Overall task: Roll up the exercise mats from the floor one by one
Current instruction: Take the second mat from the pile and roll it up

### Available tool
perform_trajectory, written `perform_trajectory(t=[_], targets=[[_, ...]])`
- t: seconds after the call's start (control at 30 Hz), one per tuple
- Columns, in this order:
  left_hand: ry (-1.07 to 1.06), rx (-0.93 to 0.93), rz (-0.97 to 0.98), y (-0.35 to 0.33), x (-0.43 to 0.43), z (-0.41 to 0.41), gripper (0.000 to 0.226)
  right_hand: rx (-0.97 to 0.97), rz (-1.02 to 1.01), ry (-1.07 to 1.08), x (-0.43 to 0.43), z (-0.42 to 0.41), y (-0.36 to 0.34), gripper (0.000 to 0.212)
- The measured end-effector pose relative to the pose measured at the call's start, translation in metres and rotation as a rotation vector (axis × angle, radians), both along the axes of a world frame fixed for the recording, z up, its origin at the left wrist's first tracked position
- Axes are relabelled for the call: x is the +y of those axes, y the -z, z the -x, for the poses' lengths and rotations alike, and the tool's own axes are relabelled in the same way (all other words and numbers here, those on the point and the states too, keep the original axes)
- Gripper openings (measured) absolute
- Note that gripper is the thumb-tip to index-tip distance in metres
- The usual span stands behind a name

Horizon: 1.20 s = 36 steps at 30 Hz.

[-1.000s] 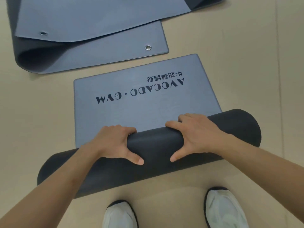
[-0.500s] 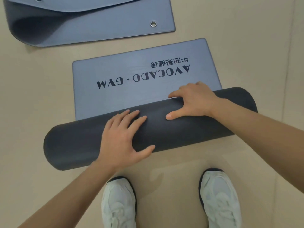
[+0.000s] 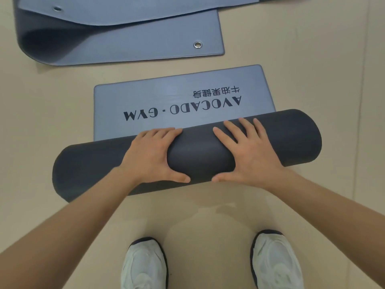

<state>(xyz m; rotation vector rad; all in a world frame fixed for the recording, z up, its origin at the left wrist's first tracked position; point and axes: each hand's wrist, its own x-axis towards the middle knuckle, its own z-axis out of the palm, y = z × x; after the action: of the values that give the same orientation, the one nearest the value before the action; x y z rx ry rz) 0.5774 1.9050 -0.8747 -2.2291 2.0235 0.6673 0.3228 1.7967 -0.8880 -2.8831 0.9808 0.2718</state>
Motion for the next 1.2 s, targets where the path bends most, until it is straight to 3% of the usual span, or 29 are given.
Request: perform_trajectory(t=[0.2,0.37,0.5,0.6,0.8,1.1,1.2], targets=[[-0.016,0.124,-0.086,-0.009,-0.033,-0.022,0.122,0.076,0.005,-0.041,-0.028,-0.012,-0.006,0.126],[0.055,-0.068,0.185,-0.01,-0.026,-0.025,0.107,0.078,-0.094,-0.05,-0.063,-0.03,-0.016,0.121],[0.096,-0.161,0.025,-0.01,-0.025,-0.023,0.14,0.099,-0.206,-0.05,-0.084,-0.043,-0.022,0.116],[0.094,-0.141,-0.032,-0.012,-0.039,-0.03,0.147,0.08,-0.209,-0.035,-0.088,-0.046,-0.022,0.115],[0.1,-0.109,-0.05,-0.018,-0.056,-0.038,0.129,0.108,-0.093,-0.103,-0.079,-0.042,-0.025,0.13],[0.116,-0.169,-0.048,-0.022,-0.034,-0.02,0.109,0.04,-0.065,-0.134,-0.058,-0.032,-0.029,0.111],[0.14,-0.138,-0.099,-0.028,-0.017,-0.013,0.105,0.068,-0.141,-0.121,-0.037,-0.022,-0.034,0.11]])
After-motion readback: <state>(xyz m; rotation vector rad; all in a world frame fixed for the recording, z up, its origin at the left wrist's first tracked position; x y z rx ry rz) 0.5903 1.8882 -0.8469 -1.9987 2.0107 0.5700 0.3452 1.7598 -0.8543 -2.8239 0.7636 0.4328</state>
